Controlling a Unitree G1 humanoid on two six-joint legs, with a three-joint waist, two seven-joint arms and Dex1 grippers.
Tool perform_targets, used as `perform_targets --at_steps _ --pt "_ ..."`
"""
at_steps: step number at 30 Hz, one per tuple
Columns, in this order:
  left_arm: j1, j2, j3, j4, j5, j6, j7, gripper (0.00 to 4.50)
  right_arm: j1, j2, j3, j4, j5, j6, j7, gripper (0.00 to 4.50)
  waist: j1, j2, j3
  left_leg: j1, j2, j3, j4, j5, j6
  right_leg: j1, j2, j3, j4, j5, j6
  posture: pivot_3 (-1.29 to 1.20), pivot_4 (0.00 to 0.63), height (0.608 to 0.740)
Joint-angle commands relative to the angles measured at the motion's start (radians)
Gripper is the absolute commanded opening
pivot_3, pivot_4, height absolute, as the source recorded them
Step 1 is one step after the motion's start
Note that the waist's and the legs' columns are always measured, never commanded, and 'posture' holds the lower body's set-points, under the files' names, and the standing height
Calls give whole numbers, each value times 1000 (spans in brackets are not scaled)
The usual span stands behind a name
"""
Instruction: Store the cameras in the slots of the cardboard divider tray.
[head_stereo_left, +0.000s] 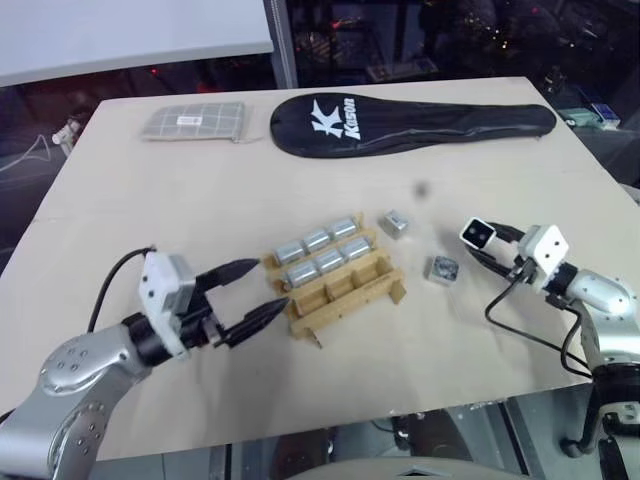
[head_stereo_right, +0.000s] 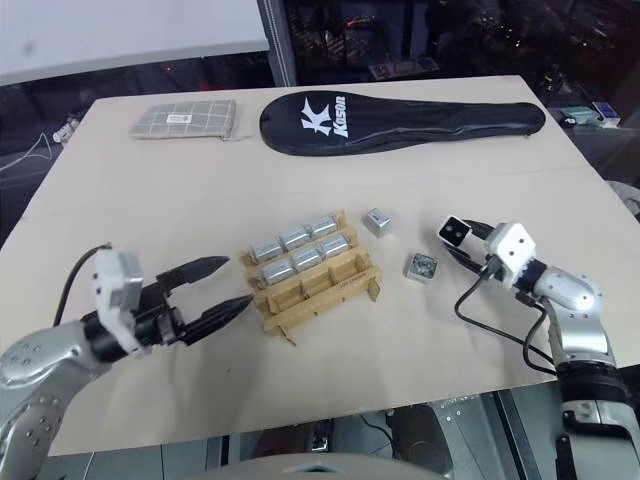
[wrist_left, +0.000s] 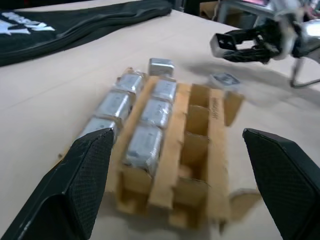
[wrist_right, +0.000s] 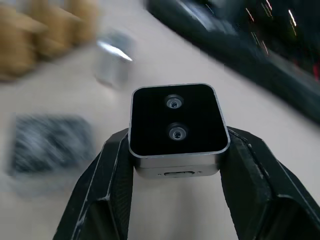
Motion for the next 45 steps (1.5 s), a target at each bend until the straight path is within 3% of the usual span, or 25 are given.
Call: perform_targets --at_steps 1,8,14,24,27,30,34,37,39,40,42,45 --pt "-89 -5 -41 -1 -56 63 40 4297 -69 4 97 -73 -68 -172 40 1916 0 0 0 0 0 0 0 0 0 0 0 0 0 0 -1 0 150 740" --pt "-276 -4 -196 32 -94 220 60 4297 -238 106 313 -72 -173 -345 49 1916 1 -1 1 0 -1 -1 1 0 -1 0 0 0 1 2 -4 0 150 740" --pt "-342 -23 -243 46 -100 266 55 4297 -304 140 385 -75 -197 -420 16 1916 7 -2 2 -2 -1 -2 1 1 -2 0 -1 0 0 2 -4 0 150 740" --pt "-324 -79 -256 63 -83 262 51 4297 -303 164 441 -104 -212 -401 -27 1916 6 -2 2 -1 -1 -2 1 2 -3 0 -2 -1 2 2 -5 0 150 740" --pt "-323 -89 -255 67 -97 266 36 3580 -300 164 453 -107 -212 -400 -29 1916 6 -2 2 -1 -1 -2 2 2 -3 0 -1 -1 2 2 -5 0 150 740" --pt "-321 -98 -254 63 -105 267 29 2197 -301 160 460 -106 -210 -400 -34 1916 6 -2 2 -1 -1 -2 2 2 -3 0 -1 -1 2 2 -5 0 150 740" --pt "-316 -98 -259 61 -109 270 27 750 -305 155 464 -104 -206 -395 -34 1916 6 -3 2 -1 -1 -2 2 2 -3 0 -1 0 2 2 -5 0 150 740" --pt "-312 -94 -264 57 -114 277 31 763 -297 142 465 -121 -188 -330 -16 1916 6 -3 2 -1 -1 -2 2 2 -3 0 -1 -1 2 2 -5 0 150 740" --pt "-309 -86 -265 57 -116 284 28 763 -283 127 464 -151 -162 -259 4 2928 6 -3 2 -1 -1 -2 2 2 -3 0 -1 0 2 2 -5 0 150 740" --pt "-309 -83 -264 58 -117 285 25 763 -278 122 463 -161 -152 -242 9 3229 6 -3 3 -1 -1 -2 2 2 -3 0 -1 -1 2 2 -5 0 150 740" --pt "-307 -77 -261 61 -104 273 22 763 -267 118 447 -170 -138 -237 0 4384 6 -3 3 -1 -1 -2 2 2 -3 0 -1 -1 2 2 -5 0 150 740" --pt "-296 -59 -249 62 -95 248 -19 763 -212 73 408 -225 -55 -140 13 4384 8 -3 3 -1 -1 -2 2 2 -3 0 -1 -1 2 2 -5 0 150 740"
